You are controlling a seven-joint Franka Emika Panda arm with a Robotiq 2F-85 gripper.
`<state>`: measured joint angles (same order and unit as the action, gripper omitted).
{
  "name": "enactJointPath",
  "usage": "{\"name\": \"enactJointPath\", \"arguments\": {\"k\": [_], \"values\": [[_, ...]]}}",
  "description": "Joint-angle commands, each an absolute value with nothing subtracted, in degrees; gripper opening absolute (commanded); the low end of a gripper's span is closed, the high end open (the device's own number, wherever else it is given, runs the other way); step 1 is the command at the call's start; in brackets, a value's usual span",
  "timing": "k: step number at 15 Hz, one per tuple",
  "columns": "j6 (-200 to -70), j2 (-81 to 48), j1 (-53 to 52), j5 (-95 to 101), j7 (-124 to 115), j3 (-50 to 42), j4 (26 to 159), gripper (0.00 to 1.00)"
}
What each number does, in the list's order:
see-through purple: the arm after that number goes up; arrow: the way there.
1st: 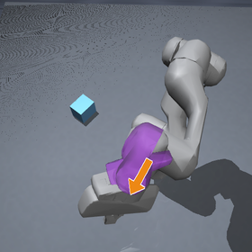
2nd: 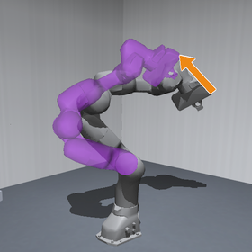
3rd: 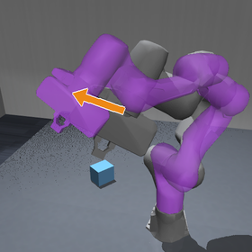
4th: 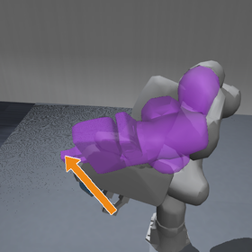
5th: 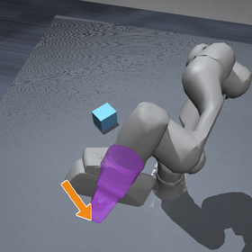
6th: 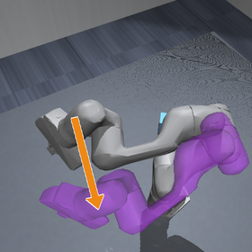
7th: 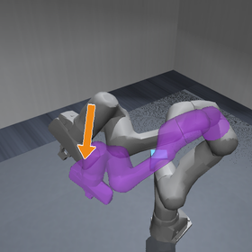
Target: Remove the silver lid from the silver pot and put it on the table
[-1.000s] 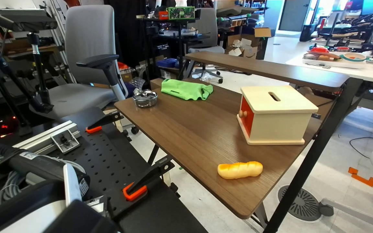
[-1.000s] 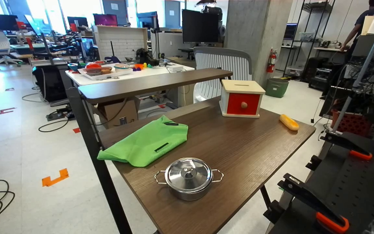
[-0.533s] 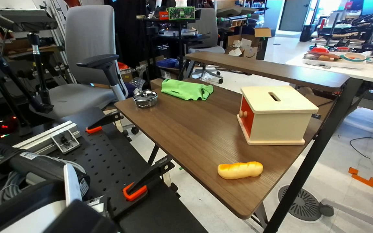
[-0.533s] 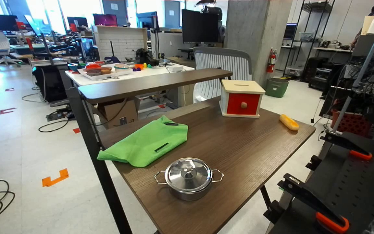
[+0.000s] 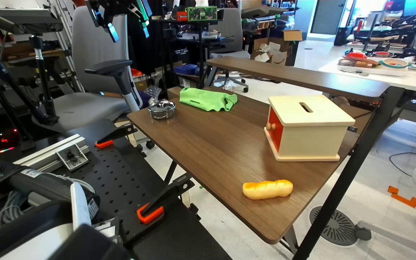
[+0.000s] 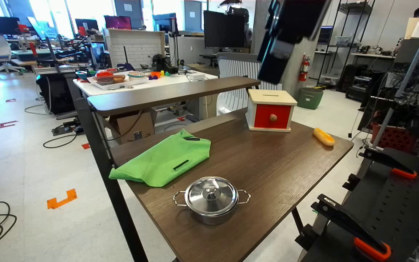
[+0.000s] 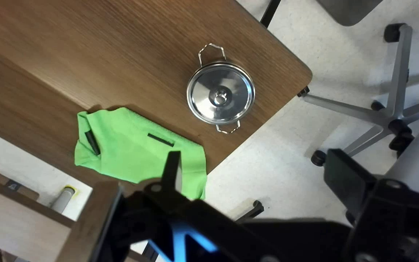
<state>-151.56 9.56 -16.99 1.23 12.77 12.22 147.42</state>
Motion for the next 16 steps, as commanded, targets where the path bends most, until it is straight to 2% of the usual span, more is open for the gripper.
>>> {"name": "enactJointPath", "arguments": {"k": [1,6,16], "values": [[-155.02,6.54,-16.06,5.3,8.4,14.06,148.29,1.0],[-158.06,2.24,-14.79,13.27,1.11,14.41,148.54,1.0],[-170.52,-13.45,-15.64,16.03,-0.55,10.74,145.31,1.0]]}}
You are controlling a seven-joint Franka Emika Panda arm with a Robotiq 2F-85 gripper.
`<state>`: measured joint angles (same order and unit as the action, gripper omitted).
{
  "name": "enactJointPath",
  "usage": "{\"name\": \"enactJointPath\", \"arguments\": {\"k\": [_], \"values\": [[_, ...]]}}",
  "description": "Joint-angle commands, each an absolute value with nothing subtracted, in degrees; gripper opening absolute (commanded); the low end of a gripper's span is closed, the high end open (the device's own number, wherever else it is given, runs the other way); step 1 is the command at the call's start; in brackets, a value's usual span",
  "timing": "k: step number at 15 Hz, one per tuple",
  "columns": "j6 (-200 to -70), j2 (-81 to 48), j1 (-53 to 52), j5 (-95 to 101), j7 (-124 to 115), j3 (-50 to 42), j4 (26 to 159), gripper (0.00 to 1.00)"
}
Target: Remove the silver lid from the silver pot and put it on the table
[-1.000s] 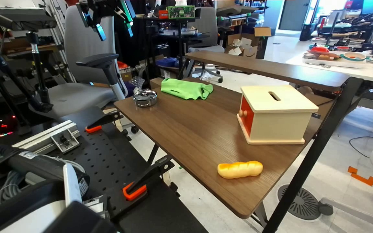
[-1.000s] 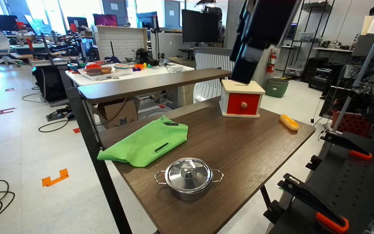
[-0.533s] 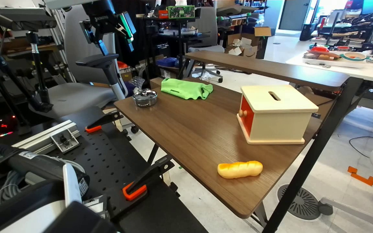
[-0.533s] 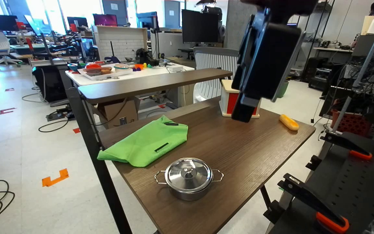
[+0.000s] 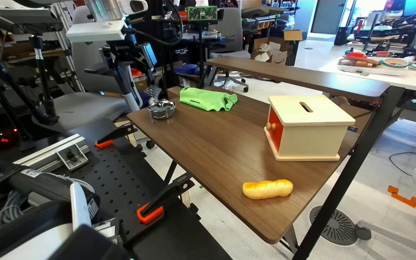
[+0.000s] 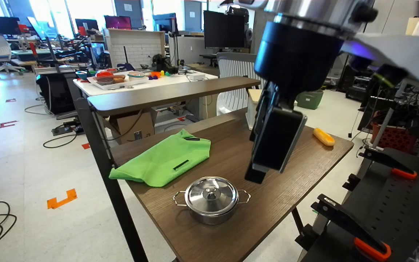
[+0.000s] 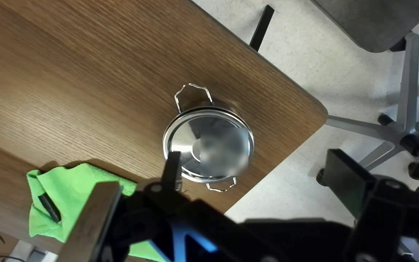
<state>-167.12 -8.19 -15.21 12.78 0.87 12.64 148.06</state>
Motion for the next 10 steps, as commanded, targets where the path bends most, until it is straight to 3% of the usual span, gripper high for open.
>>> {"name": "enactJointPath", "arguments": {"k": [1,10], "values": [[-171.0,-14.95,-15.78,16.36,-0.17,10.11,144.42,1.0],[-170.04,-27.68,-18.4,14.77,1.2,8.06,133.24,1.0]]}}
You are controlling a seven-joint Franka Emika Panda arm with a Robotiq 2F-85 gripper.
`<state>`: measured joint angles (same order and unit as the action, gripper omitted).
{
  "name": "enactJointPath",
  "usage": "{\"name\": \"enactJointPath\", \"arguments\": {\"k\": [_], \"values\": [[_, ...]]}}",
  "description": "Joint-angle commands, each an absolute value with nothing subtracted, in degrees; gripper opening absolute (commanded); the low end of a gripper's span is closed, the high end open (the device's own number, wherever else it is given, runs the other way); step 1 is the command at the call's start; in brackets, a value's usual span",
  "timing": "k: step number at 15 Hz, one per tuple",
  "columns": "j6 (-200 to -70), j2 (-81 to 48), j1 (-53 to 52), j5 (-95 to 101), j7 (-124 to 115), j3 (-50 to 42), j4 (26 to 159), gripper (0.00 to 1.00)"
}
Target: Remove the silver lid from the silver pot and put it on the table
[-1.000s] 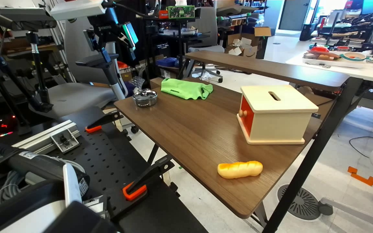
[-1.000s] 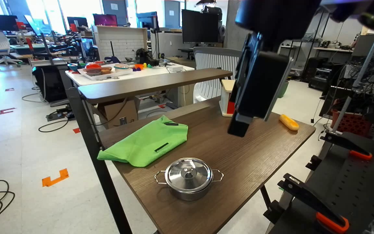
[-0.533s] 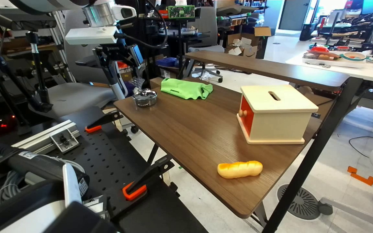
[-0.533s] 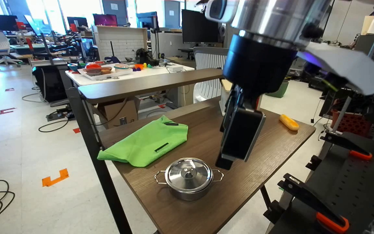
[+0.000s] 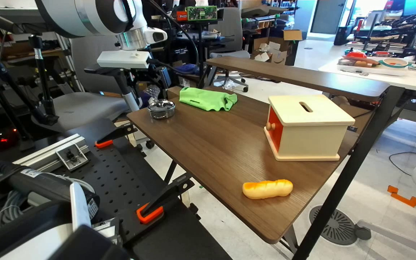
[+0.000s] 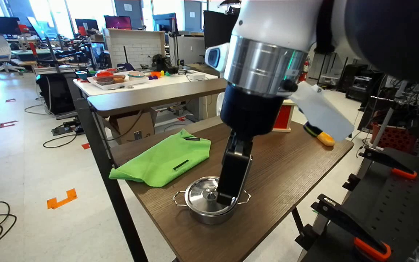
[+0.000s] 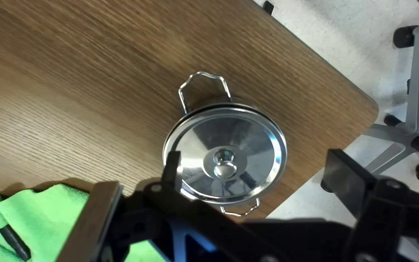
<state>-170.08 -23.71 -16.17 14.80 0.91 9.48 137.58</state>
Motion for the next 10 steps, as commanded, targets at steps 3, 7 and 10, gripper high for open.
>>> {"name": "enactJointPath", "arguments": {"k": [3,7,10], "values": [[-169.25,-30.4,-19.63,14.53,1.05,7.44,130.02,1.0],[-168.4,-32.13,-19.29,13.95,2.1,8.03,127.89,1.0],[-168.28,-32.61,-18.49,13.51,2.56,8.43,127.29,1.0]]}}
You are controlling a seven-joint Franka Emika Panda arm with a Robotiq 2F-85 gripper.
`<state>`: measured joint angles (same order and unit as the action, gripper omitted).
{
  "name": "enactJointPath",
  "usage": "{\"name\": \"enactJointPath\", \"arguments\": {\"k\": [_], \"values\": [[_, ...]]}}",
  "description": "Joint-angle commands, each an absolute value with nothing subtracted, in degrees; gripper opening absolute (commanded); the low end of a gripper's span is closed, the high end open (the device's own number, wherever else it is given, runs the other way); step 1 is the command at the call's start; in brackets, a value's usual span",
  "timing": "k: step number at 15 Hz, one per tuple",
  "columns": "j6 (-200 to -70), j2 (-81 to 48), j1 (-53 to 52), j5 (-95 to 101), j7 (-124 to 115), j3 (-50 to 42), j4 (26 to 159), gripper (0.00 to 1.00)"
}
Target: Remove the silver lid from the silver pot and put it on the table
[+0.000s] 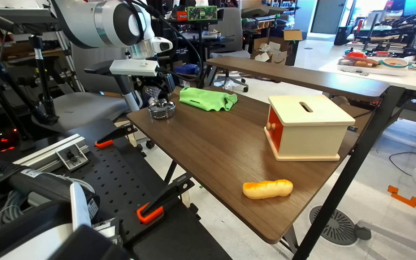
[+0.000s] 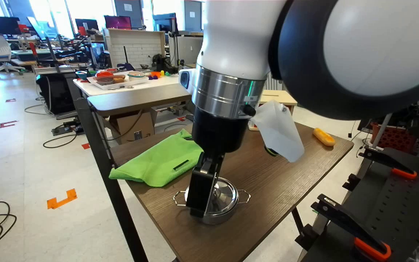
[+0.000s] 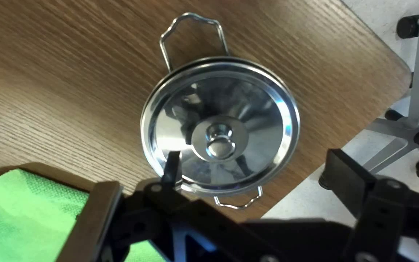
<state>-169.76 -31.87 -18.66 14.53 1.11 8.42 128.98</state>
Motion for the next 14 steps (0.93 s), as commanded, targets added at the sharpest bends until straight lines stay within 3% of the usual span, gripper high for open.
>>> {"name": "enactJointPath", "arguments": {"k": [1,2,3,5,14], "values": [[-168.34,-32.62,-18.33,13.4,2.58,8.47,127.22,1.0],[-168.31,-32.53,-18.34,13.34,2.38,8.27,127.18,0.96],[-168.13,-32.6,-18.11,13.05,2.23,8.41,127.13,0.79],[-168.24,-32.7,-18.01,12.91,2.01,8.12,127.15,0.69],[-168.33,-32.87,-16.08,12.1,2.97,9.63,127.46,0.01]]}}
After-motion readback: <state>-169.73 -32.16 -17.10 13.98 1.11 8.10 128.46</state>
